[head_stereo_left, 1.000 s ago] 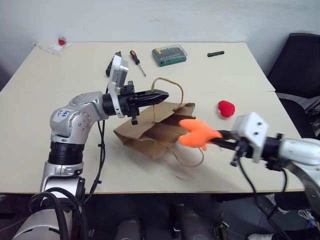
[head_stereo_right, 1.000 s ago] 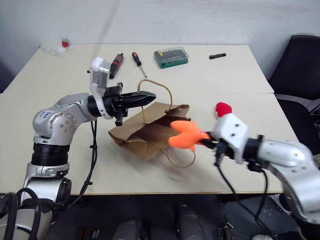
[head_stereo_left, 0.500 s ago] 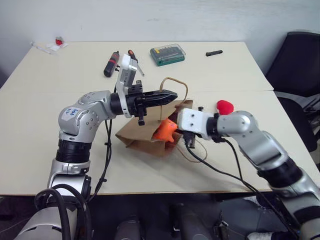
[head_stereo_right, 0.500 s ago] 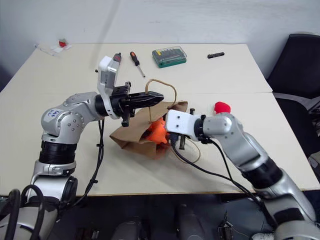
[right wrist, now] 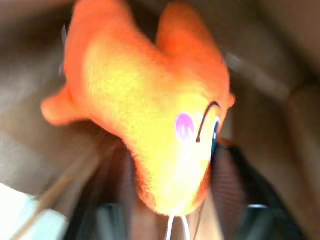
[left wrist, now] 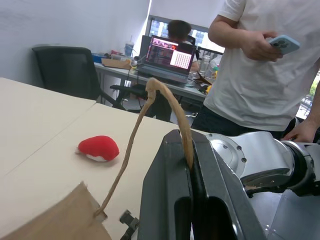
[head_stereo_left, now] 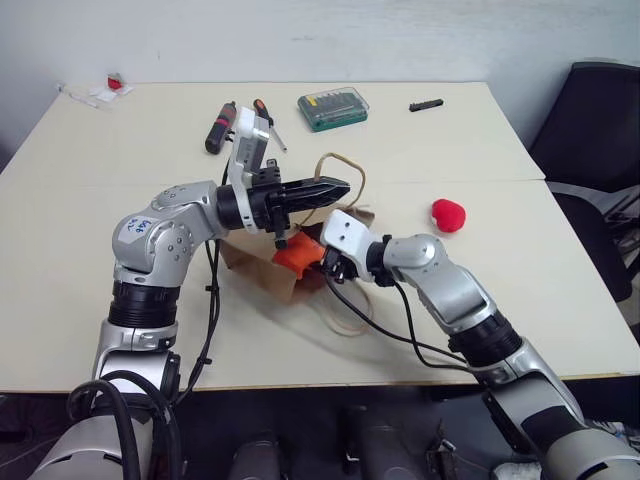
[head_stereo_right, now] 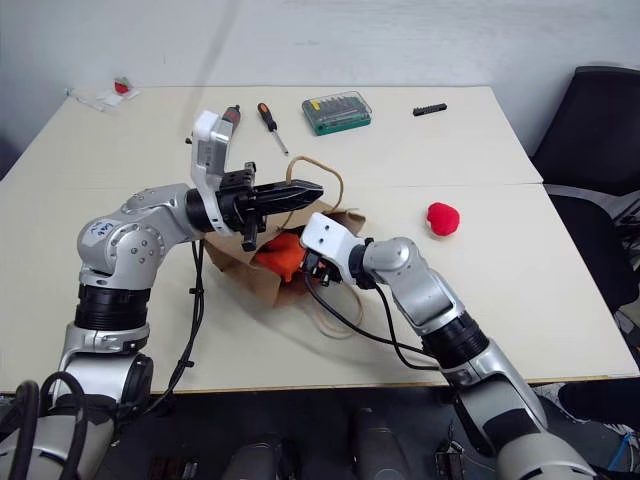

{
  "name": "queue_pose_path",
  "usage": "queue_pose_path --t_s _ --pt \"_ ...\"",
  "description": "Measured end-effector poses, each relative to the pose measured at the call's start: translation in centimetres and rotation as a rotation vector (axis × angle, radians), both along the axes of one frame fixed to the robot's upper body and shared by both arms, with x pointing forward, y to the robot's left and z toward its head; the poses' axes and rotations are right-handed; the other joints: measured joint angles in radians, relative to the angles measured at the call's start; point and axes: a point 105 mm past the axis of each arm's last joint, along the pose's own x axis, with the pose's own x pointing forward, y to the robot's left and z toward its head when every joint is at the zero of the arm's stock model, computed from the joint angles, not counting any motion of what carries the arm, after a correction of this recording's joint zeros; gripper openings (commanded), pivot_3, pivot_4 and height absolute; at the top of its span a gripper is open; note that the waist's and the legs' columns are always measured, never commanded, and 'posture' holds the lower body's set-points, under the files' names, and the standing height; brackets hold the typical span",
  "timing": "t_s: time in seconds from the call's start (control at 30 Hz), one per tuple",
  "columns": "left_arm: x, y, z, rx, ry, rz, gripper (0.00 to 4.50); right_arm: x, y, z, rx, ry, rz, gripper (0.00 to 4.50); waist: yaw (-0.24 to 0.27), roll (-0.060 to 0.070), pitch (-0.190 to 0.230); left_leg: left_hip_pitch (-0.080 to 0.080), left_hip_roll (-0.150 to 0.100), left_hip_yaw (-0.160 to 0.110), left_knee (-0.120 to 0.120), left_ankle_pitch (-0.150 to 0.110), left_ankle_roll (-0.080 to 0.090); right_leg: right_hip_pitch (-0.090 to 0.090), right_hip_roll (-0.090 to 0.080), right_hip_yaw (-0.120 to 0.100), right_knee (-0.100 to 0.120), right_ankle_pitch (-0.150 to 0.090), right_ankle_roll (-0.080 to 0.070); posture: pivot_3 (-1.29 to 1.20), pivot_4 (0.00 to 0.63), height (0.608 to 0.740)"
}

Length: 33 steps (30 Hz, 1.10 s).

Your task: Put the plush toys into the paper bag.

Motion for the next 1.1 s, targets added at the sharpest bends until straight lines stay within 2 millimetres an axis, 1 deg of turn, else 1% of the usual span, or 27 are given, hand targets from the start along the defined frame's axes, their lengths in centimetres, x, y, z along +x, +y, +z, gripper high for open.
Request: queue_pose_path --t_s 0.07,0.1,0.13,0.27,0.37,0.43,0.5,0.67,0.73,0.77,0.83,0.9,0.97,1.07,1.1 --pt "0.1 0.2 0.0 -0.003 0.002 0.009 0.0 -0.3 -0.5 0.4 0.02 -0.017 -0.013 3.78 0.0 0.0 0.0 0.0 0.0 0.0 0.0 0.0 0.0 0.0 0.0 0.0 0.0 0.0 0.0 0.0 0.15 0.74" --pt "0.2 0.2 0.0 -0.002 0.002 0.013 0.0 -0.4 -0.8 0.8 0.025 -0.029 -0.018 4.2 0.0 0.0 0.0 0.0 0.0 0.0 0.0 0.0 0.0 0.0 0.0 0.0 0.0 0.0 0.0 0.0 0.15 0.74" --pt "0.2 0.2 0.0 -0.003 0.003 0.015 0.0 -0.6 -1.1 1.2 0.041 -0.043 -0.024 4.48 0.001 0.0 0.0 0.0 0.0 0.0 0.0 0.0 0.0 0.0 0.0 0.0 0.0 0.0 0.0 0.0 0.15 0.74" --pt "0.3 0.4 0.0 -0.002 -0.002 0.024 0.0 -1.7 -2.8 2.2 0.095 -0.053 -0.055 4.48 0.002 0.0 0.0 0.0 0.0 0.0 0.0 0.0 0.0 0.0 0.0 0.0 0.0 0.0 0.0 0.0 0.15 0.74" --pt "0.4 0.5 0.0 0.001 -0.003 0.031 0.0 -3.3 -5.1 3.1 0.173 -0.019 -0.104 4.48 0.004 0.0 0.0 0.0 0.0 0.0 0.0 0.0 0.0 0.0 0.0 0.0 0.0 0.0 0.0 0.0 0.15 0.74" --pt "0.5 0.5 -0.1 0.004 -0.002 0.035 0.0 -4.3 -7.2 4.1 0.222 -0.004 -0.157 4.48 0.007 0.0 0.0 0.0 0.0 0.0 0.0 0.0 0.0 0.0 0.0 0.0 0.0 0.0 0.0 0.0 0.15 0.74" --pt "0.5 0.5 -0.1 0.004 -0.001 0.035 0.0 -5.4 -9.6 4.9 0.261 0.007 -0.23 4.48 0.012 0.0 0.0 0.0 -0.001 -0.001 0.0 0.0 0.0 0.0 0.0 0.0 -0.001 0.0 0.0 0.0 0.15 0.74" --pt "0.7 1.3 0.2 -0.003 -0.009 0.063 0.0 -8.1 -18.0 4.5 0.305 0.074 -0.545 4.48 0.027 0.0 0.0 0.0 -0.001 0.0 -0.001 0.0 0.0 0.001 0.001 0.001 -0.001 0.0 0.0 0.0 0.15 0.74" --pt "0.7 1.3 0.3 -0.003 -0.012 0.061 0.0 -8.8 -20.4 4.4 0.323 0.078 -0.658 4.48 0.026 0.0 0.0 0.001 -0.001 0.0 -0.001 0.0 0.0 0.001 0.001 0.002 -0.001 0.0 0.0 0.0 0.15 0.74" --pt "0.7 1.3 0.3 -0.004 -0.012 0.062 0.0 -9.0 -21.0 4.3 0.326 0.079 -0.693 4.48 0.025 0.0 0.0 0.001 -0.001 0.0 -0.001 0.0 0.0 0.001 0.001 0.002 -0.001 0.0 0.0 0.0 0.15 0.74" --pt "0.6 1.2 0.3 -0.005 -0.015 0.061 0.0 -8.8 -22.1 4.1 0.36 0.079 -0.767 4.48 0.021 0.0 0.0 0.002 -0.001 0.001 -0.001 0.0 0.0 0.001 0.001 0.003 0.0 0.0 0.0 0.0 0.15 0.74" --pt "0.6 1.2 0.4 -0.005 -0.017 0.062 0.0 -7.8 -22.8 3.6 0.435 0.1 -0.835 4.48 0.017 0.0 0.0 0.002 -0.001 0.001 -0.001 0.0 0.0 0.001 0.002 0.003 0.0 0.0 0.0 0.0 0.15 0.74" --pt "0.6 1.1 0.4 -0.008 -0.017 0.062 0.0 -6.1 -22.9 3.1 0.478 0.108 -0.881 4.48 0.013 0.001 0.0 0.002 -0.001 0.002 -0.001 0.0 0.0 0.001 0.001 0.004 0.0 0.0 0.0 0.0 0.15 0.74" --pt "0.6 1.0 0.4 -0.011 -0.018 0.061 0.0 -2.9 -22.3 3.1 0.517 0.09 -0.919 4.48 0.008 0.001 0.001 0.002 -0.001 0.002 -0.001 0.0 0.0 0.001 0.002 0.003 0.0 0.0 0.0 0.0 0.15 0.74" --pt "0.7 1.1 0.4 -0.011 -0.019 0.063 0.0 -1.4 -22.0 3.0 0.541 0.086 -0.933 4.48 0.004 0.001 0.001 0.002 -0.001 0.002 -0.001 0.0 -0.001 0.001 0.002 0.003 0.0 0.0 0.0 0.0 0.15 0.74"
